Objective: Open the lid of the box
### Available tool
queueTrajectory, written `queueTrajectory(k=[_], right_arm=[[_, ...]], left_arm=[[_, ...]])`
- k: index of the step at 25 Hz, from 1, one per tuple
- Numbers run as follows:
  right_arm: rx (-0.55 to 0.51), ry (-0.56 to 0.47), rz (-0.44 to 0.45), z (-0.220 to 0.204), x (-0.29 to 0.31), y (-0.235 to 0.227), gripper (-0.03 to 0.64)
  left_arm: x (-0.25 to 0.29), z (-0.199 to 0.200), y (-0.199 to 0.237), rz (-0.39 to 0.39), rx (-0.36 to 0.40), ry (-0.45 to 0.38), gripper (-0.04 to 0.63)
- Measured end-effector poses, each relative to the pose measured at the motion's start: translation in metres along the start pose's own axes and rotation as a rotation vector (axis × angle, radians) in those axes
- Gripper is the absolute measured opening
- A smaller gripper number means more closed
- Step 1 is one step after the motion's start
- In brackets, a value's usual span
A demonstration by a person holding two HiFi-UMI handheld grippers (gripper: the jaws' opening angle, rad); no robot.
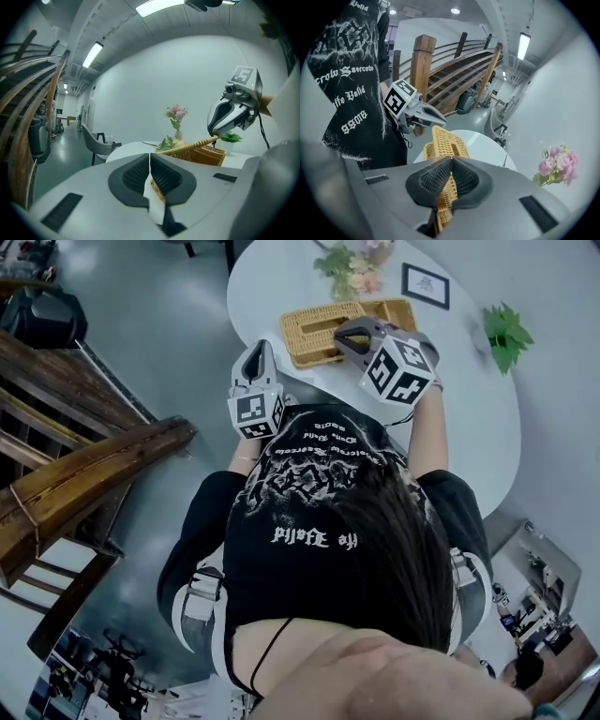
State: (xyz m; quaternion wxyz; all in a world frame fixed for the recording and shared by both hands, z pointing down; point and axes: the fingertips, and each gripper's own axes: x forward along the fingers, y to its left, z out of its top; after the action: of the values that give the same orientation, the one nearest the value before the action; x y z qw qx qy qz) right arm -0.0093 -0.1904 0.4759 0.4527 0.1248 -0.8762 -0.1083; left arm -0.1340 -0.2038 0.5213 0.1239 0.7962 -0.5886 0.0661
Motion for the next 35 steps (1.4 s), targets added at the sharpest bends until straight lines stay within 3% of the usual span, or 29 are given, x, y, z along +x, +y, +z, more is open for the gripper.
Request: queueTrajectory(k=[10, 18, 24, 35], right_arm=[[-0.072, -0.028, -0.091, 0.018, -0.013, -0.029, 0.033], [-0.132, -0.008, -0.111, 0.033, -0.018, -0.053, 0.032], [-0.168, 0.015, -0.132, 0.043, -0.012, -0.067, 0.032], [-0.206, 0.066, -0.15, 0.047, -0.002, -0.096, 0.032]], left_arm=[[0.003, -0.004, 0.003, 0.009, -0.008, 0.01, 0.025], [0.002, -0.005, 0.006, 0.014, -0.016, 0.004, 0.025], [0.003, -0.006, 0.0, -0.004, 0.053, 0.002, 0.025], [0.006, -0.006, 0.005, -0.008, 0.042, 0.009, 0.025]])
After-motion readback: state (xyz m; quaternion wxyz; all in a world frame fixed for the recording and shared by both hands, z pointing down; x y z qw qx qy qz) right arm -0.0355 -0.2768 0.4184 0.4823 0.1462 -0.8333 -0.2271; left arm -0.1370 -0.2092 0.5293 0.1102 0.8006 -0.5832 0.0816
